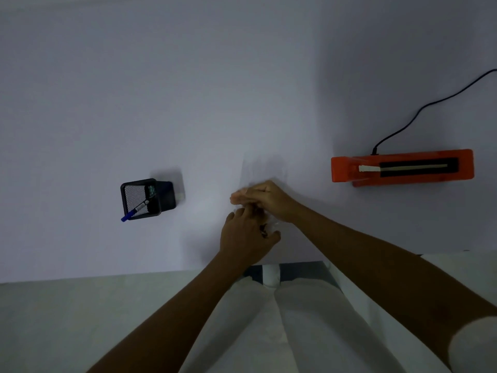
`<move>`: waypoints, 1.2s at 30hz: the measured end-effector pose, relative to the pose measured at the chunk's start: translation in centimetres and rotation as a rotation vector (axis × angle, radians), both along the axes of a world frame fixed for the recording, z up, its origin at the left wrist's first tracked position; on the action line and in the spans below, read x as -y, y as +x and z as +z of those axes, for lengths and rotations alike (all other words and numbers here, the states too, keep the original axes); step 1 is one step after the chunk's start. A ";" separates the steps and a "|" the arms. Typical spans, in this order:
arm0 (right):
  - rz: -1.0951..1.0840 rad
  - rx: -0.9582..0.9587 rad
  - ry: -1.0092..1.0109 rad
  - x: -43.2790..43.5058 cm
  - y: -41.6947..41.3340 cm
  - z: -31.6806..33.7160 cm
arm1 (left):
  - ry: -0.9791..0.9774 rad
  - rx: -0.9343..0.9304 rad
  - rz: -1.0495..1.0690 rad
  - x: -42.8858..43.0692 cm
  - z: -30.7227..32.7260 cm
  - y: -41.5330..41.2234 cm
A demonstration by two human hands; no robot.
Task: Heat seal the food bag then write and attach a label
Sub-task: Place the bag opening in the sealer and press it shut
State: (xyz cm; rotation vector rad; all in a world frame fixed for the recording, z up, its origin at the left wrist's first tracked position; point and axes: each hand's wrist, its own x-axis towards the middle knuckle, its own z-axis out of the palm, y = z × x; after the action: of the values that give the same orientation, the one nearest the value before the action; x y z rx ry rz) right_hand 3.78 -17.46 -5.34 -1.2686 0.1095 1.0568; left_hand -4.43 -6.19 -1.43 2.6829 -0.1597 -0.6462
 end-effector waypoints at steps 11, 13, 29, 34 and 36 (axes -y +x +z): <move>-0.263 0.001 -0.006 0.5 5.1 -0.3 | 0.057 -0.070 -0.065 -0.4 0.2 0.3; -0.297 0.018 -0.015 0.7 6.8 0.0 | 0.061 -0.077 -0.066 -0.3 0.3 0.2; -0.350 0.123 -0.079 0.6 8.2 -0.5 | -0.164 -0.208 0.730 -0.7 0.3 6.5; -0.348 0.127 -0.082 0.7 7.9 -0.7 | -0.280 -0.279 0.883 -1.2 -0.8 9.6; -0.352 0.132 -0.086 0.6 8.0 -0.8 | -0.322 -0.270 0.870 -1.4 -1.3 10.7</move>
State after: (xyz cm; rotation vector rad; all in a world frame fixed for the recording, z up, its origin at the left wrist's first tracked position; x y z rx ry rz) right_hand 11.74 -18.08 -6.15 -1.3348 0.2697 0.6711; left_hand 6.24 -4.83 -2.70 2.0309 0.8465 -0.6014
